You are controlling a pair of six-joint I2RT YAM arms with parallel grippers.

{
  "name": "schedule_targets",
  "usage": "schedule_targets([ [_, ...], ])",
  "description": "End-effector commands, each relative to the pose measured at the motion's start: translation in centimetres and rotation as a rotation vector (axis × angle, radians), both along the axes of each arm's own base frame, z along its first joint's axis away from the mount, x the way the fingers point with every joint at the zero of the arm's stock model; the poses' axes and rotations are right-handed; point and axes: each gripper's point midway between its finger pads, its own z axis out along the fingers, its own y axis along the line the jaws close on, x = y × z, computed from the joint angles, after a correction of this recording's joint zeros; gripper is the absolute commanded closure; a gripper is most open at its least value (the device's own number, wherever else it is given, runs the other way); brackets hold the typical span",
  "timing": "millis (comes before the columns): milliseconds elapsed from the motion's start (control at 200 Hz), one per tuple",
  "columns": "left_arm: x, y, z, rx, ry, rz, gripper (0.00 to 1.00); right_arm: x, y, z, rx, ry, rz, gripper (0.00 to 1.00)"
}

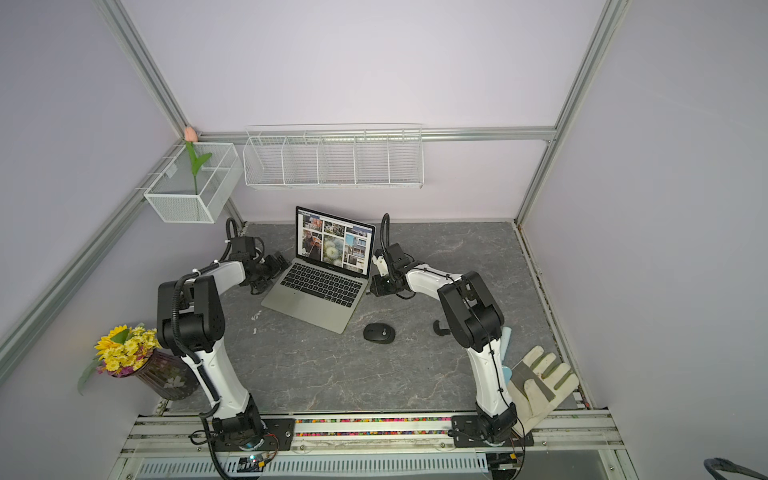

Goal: Insert the wireless mouse receiver into the laptop
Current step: Adjust the USB plug at the center of the board, then move the USB plug to the center of the board.

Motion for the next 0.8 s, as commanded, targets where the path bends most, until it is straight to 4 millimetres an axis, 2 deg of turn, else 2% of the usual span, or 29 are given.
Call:
schedule_targets([
  [0,-3.1,-0.8,-3.1,-0.034,0.139,0.001,0.0,-0.7,-0.5,0.9,-0.167,-0.027,0.027,0.53],
  [145,-2.8,-0.8,-3.0,-0.034,0.136,-0.002,0.0,-1.3,-0.6,-0.1,-0.262,0.006,-0.045,0.49],
  [320,-2.5,-0.8,-2.8,-0.036,0.129,-0.004,0.0,-2.4,1.0,-0.5,-0.311,0.037,-0.018,0.49],
  [525,-2.5,-0.8,-2.6,-0.037,0.126,-0.007,0.01,-2.6,1.2,-1.6,-0.356,0.037,-0.015,0.58],
  [800,-2.7,-0.8,-2.8,-0.036,0.129,-0.007,0.0,-2.3,2.1,-2.7,-0.369,0.035,-0.001,0.58],
])
